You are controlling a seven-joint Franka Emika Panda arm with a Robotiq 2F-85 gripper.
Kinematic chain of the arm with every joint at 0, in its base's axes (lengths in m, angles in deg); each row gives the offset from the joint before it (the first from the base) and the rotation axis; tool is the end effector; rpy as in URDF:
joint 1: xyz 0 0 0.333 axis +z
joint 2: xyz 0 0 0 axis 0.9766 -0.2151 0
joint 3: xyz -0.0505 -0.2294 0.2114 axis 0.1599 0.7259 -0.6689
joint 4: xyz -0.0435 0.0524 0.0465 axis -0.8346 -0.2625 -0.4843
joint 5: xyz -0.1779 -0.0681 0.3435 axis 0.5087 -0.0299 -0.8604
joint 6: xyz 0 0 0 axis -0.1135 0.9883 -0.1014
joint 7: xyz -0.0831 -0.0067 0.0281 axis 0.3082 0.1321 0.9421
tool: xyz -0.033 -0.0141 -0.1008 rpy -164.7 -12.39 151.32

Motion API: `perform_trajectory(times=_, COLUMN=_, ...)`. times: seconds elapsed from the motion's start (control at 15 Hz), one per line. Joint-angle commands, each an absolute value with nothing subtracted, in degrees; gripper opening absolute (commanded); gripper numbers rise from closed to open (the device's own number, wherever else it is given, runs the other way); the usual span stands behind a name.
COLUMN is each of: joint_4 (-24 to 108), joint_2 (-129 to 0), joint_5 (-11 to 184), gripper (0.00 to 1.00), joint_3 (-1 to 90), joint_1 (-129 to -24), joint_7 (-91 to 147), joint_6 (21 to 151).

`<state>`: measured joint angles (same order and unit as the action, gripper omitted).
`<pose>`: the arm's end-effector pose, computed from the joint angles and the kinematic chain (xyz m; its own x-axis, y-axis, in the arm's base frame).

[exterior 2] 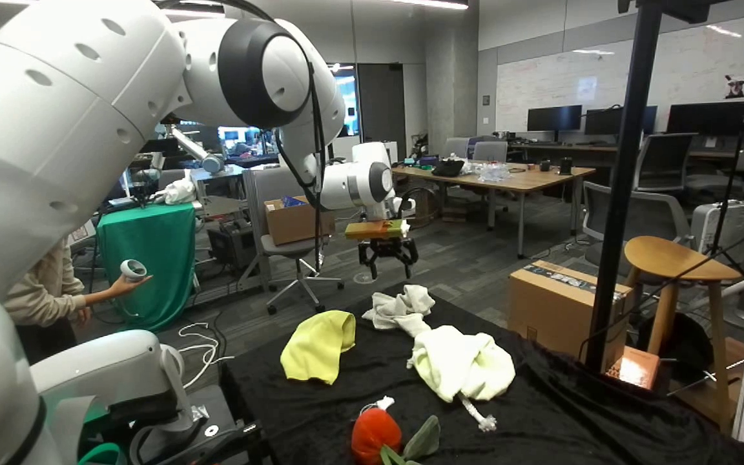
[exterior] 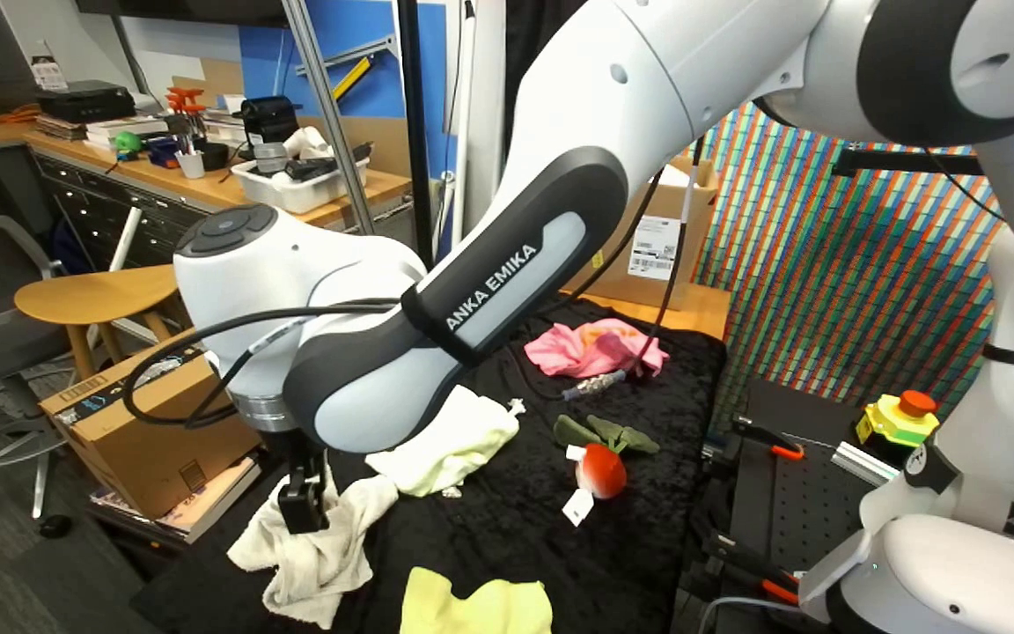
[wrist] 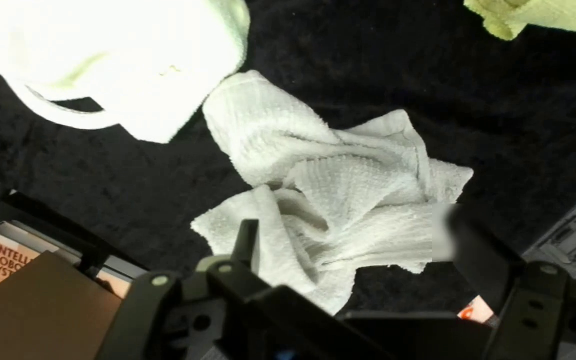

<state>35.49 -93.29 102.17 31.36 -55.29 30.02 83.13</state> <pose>0.6234 0.3529 0.2048 0.7798 0.6256 0.0221 0.6180 -0.7750 0.1322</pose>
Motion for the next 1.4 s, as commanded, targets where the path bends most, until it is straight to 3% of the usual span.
perform_trajectory(times=0.0, joint_4=29.36, joint_2=-97.90, joint_5=99.68, gripper=1.00, joint_3=31.07, joint_1=-53.78, joint_7=31.52, joint_6=81.98)
perform_trajectory(times=1.2, joint_4=12.90, joint_2=-112.26, joint_5=99.50, gripper=0.99, joint_3=34.45, joint_1=-51.73, joint_7=31.94, joint_6=78.26)
perform_trajectory(times=1.27, joint_4=12.30, joint_2=-112.54, joint_5=99.52, gripper=0.75, joint_3=34.49, joint_1=-51.73, joint_7=32.11, joint_6=77.68)
perform_trajectory(times=1.33, joint_4=11.63, joint_2=-112.74, joint_5=99.44, gripper=0.74, joint_3=34.51, joint_1=-51.75, joint_7=32.19, joint_6=76.94)
